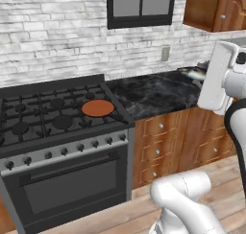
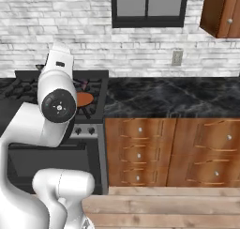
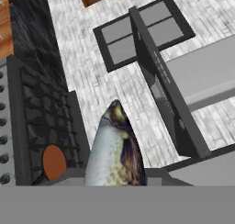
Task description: Retrieve the fish from the fridge and place it on the saucepan with marinade on the stove.
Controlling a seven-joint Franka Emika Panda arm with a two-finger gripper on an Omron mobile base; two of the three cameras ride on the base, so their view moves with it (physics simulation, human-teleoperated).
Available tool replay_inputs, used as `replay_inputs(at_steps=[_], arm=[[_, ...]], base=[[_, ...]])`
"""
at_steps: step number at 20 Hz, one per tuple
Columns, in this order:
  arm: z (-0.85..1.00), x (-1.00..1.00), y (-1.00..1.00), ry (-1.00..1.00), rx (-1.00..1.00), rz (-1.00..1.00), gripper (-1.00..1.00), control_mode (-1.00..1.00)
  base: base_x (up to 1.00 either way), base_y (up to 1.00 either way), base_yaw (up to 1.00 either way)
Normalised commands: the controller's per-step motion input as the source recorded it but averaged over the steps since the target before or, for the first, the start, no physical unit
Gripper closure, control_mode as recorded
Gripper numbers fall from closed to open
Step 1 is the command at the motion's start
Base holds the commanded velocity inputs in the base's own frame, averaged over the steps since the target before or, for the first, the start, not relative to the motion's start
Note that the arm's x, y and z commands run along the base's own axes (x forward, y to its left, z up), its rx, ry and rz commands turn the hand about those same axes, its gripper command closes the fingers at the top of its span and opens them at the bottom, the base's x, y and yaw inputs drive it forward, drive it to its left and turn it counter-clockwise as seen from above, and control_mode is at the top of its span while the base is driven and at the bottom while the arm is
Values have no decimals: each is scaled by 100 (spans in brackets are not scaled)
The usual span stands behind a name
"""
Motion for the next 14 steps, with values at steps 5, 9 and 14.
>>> replay_inputs(at_steps=[5,9,14], arm=[[0,0,0,0,0,0,100,100],[0,0,0,0,0,0,100,100],[0,0,0,0,0,0,100,100]], base=[[48,64,11],[42,45,10],[49,5,6]])
